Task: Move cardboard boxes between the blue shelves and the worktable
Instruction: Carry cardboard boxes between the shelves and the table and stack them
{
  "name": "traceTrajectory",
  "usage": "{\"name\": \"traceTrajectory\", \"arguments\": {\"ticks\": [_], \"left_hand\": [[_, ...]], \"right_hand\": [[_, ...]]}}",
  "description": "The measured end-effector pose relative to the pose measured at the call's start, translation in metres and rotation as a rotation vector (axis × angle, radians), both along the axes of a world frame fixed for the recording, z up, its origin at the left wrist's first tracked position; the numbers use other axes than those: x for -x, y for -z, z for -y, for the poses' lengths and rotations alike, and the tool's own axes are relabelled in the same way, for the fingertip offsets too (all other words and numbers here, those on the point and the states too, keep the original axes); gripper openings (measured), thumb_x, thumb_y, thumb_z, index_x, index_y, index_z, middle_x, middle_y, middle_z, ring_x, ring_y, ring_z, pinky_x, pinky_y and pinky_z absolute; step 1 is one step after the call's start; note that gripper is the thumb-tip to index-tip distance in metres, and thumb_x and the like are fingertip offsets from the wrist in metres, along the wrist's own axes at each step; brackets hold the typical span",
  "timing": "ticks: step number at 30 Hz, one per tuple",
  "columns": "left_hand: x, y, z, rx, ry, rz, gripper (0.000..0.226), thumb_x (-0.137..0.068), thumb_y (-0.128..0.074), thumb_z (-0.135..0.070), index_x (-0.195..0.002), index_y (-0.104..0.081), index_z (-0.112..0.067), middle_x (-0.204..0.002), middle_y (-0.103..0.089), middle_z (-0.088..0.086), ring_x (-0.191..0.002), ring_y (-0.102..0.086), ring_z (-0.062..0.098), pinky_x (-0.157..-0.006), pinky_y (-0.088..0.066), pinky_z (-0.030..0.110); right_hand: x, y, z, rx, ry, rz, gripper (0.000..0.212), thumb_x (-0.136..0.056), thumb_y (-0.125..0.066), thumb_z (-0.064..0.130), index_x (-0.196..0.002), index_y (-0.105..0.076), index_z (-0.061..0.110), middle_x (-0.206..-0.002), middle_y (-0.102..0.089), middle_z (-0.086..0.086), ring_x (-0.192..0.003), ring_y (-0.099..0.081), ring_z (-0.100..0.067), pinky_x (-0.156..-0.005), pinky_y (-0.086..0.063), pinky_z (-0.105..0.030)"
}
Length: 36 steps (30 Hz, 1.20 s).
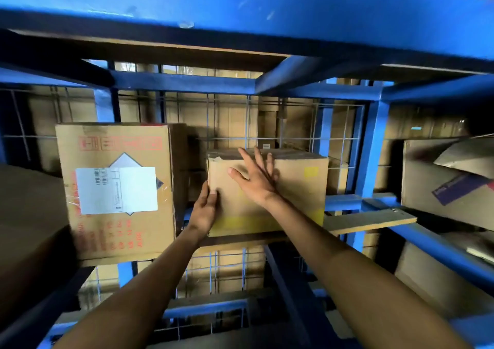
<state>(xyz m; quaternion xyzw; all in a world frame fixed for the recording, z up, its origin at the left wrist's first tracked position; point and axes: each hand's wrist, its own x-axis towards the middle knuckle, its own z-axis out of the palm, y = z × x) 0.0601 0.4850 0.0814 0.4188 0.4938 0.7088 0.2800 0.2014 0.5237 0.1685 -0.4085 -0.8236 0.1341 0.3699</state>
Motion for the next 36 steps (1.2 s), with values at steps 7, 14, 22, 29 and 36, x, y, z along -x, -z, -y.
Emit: {"name": "traceTrajectory", "arguments": {"ticks": [7,14,22,29,36], "left_hand": [[-0.011,0.029,0.008,-0.057,-0.118,-0.264,0.05,-0.089,-0.058,-0.033,-0.138,-0.05,-0.035,-0.137,-0.05,0.002,-0.127,-0.049,0.016,-0.112,-0.037,0.038],[-0.05,0.031,0.024,-0.184,-0.141,-0.273,0.056,-0.087,-0.07,-0.024,-0.137,-0.048,-0.033,-0.118,-0.047,-0.002,-0.11,-0.051,-0.005,-0.097,-0.045,0.014],[-0.066,-0.006,0.002,-0.114,-0.178,-0.423,0.096,-0.074,-0.063,-0.066,-0.15,-0.008,-0.051,-0.148,-0.026,0.004,-0.134,-0.03,0.017,-0.113,-0.024,0.031],[-0.054,-0.007,0.009,-0.189,-0.23,-0.519,0.076,-0.094,-0.057,-0.041,-0.155,-0.015,-0.032,-0.158,-0.022,-0.015,-0.146,-0.024,0.008,-0.119,-0.024,0.033],[-0.055,-0.012,0.011,-0.158,-0.244,-0.554,0.075,-0.092,-0.055,-0.042,-0.155,-0.014,-0.034,-0.157,-0.023,-0.015,-0.146,-0.024,0.01,-0.12,-0.024,0.039]], "right_hand": [[-0.019,0.026,-0.035,-0.136,0.135,-0.027,0.078,-0.074,-0.039,0.078,-0.143,-0.043,0.041,-0.158,-0.025,-0.001,-0.152,0.001,-0.027,-0.12,-0.004,-0.055],[-0.043,0.036,-0.049,-0.312,0.156,-0.203,0.068,-0.073,-0.04,0.076,-0.121,-0.061,0.033,-0.136,-0.047,-0.006,-0.138,-0.026,-0.028,-0.116,-0.014,-0.051],[-0.056,0.039,-0.041,-0.353,0.16,-0.2,0.056,-0.076,-0.044,0.073,-0.114,-0.061,0.036,-0.128,-0.05,0.0,-0.131,-0.031,-0.026,-0.112,-0.022,-0.05],[-0.067,0.021,-0.04,-0.285,0.08,-0.112,0.03,-0.089,-0.058,0.049,-0.117,-0.064,0.042,-0.13,-0.052,0.004,-0.13,-0.037,-0.026,-0.109,-0.019,-0.043],[-0.101,0.019,-0.071,0.115,0.209,-0.297,0.088,-0.063,-0.071,0.077,-0.139,-0.043,0.042,-0.166,0.002,-0.011,-0.152,0.012,-0.034,-0.115,0.005,-0.066]]}}
